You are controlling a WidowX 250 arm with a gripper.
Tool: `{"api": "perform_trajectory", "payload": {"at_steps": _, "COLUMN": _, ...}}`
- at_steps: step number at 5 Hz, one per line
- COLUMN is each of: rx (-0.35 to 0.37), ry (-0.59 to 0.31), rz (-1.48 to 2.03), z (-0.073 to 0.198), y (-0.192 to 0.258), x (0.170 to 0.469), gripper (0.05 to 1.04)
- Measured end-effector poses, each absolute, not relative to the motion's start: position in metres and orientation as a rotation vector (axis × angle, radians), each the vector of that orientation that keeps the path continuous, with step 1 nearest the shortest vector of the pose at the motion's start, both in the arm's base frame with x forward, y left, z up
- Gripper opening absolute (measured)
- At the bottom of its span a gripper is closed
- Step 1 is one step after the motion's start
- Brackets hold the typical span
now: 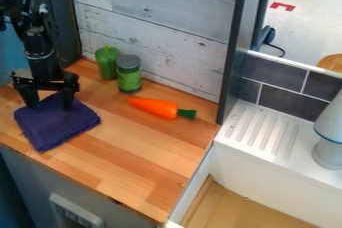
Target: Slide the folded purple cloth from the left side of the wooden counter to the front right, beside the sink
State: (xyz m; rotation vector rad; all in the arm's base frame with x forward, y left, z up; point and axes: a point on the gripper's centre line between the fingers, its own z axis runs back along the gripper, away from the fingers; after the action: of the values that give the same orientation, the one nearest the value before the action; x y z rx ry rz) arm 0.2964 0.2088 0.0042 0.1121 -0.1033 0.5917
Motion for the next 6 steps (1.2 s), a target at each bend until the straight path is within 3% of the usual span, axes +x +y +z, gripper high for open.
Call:
{"api": "perform_trajectory", "payload": {"at_steps": 3, "rx": 0.100, "ry": -0.073, "rz": 0.529, "z": -0.012, "y": 0.176, "x": 0.288, "gripper": 1.001}}
{"api": "perform_trajectory", "payload": {"at_steps": 6, "rx": 0.020, "ry": -0.052, "rz": 0.363, "z": -0.015, "y": 0.070, "x": 0.294, "gripper": 1.001}}
